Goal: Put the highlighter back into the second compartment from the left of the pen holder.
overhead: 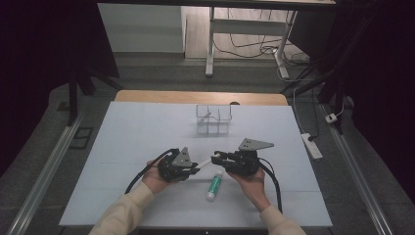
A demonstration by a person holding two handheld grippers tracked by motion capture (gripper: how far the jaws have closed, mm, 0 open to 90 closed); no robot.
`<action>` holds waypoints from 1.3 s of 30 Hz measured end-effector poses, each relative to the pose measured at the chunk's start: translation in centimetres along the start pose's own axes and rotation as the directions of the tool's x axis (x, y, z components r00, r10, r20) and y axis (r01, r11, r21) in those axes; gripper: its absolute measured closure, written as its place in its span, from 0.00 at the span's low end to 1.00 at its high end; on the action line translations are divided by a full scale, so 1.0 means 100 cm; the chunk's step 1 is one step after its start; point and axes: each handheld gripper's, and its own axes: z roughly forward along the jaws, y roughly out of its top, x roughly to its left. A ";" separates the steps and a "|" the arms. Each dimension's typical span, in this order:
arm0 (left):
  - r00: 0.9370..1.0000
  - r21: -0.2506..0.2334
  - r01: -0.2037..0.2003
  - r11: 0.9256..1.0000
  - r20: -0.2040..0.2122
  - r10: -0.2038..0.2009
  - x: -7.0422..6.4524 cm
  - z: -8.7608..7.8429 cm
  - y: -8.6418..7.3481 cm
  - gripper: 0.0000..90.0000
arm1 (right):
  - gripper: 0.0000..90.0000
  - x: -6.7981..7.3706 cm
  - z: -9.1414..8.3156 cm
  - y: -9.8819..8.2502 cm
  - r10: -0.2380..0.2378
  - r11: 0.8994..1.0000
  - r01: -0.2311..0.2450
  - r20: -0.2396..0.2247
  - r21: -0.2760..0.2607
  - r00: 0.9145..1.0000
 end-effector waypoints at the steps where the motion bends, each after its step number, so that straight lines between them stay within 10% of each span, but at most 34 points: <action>1: 1.000 0.001 -0.001 1.000 -0.002 0.001 0.000 0.000 0.000 0.86 | 0.79 0.000 0.000 0.000 0.002 1.000 -0.002 -0.008 -0.003 1.000; 14: 1.000 -0.019 0.019 1.000 -0.021 -0.019 0.001 -0.002 -0.001 0.82 | 0.86 0.005 -0.003 0.005 0.002 0.999 -0.006 -0.105 -0.039 0.994; 24: 0.993 -0.035 0.104 0.994 -0.046 -0.105 0.008 -0.013 -0.013 0.66 | 0.86 -0.003 -0.020 0.010 -0.007 0.996 0.005 -0.031 -0.086 0.999; 39: 0.966 -0.075 0.243 0.967 -0.076 -0.249 0.012 -0.045 -0.053 0.53 | 0.86 -0.013 -0.040 0.016 -0.005 0.991 0.009 0.031 -0.133 1.000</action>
